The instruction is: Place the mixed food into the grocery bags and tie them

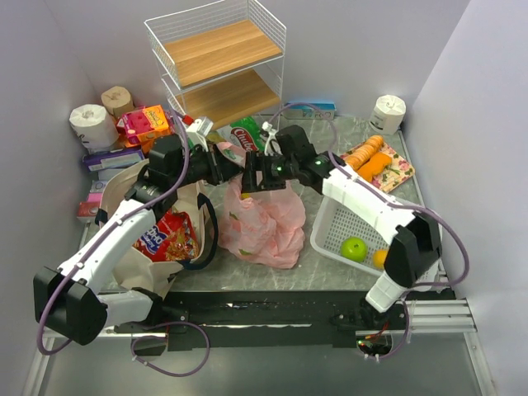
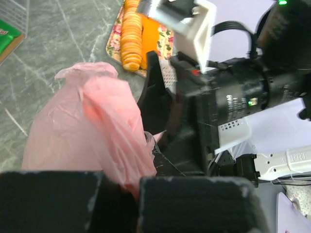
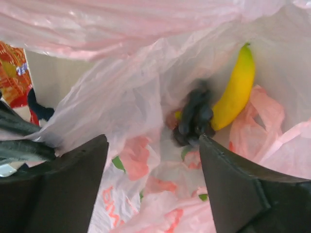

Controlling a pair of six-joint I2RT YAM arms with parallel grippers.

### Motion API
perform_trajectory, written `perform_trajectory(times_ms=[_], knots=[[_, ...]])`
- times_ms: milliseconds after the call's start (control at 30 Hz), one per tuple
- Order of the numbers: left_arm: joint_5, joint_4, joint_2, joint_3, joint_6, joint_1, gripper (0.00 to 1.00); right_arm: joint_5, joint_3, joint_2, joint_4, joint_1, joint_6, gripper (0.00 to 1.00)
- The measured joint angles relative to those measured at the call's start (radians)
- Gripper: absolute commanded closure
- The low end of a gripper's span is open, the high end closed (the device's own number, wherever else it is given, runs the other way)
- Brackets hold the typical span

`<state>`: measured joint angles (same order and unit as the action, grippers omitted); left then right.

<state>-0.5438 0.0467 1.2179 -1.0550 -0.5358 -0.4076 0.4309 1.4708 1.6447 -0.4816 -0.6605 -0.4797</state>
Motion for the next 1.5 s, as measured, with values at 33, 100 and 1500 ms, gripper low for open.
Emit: perform_trajectory(times_ms=[33, 100, 1500], knots=[[0.0, -0.005, 0.0, 0.0, -0.001, -0.003, 0.99, -0.011, -0.002, -0.015, -0.01, 0.002, 0.008, 0.13], [0.0, -0.011, 0.0, 0.0, -0.003, -0.006, 0.99, -0.046, -0.018, -0.067, -0.04, 0.014, 0.028, 0.11], [0.015, 0.043, 0.002, 0.007, 0.053, -0.006, 0.99, -0.468, -0.581, -0.246, -0.465, 0.593, 0.039, 0.55]])
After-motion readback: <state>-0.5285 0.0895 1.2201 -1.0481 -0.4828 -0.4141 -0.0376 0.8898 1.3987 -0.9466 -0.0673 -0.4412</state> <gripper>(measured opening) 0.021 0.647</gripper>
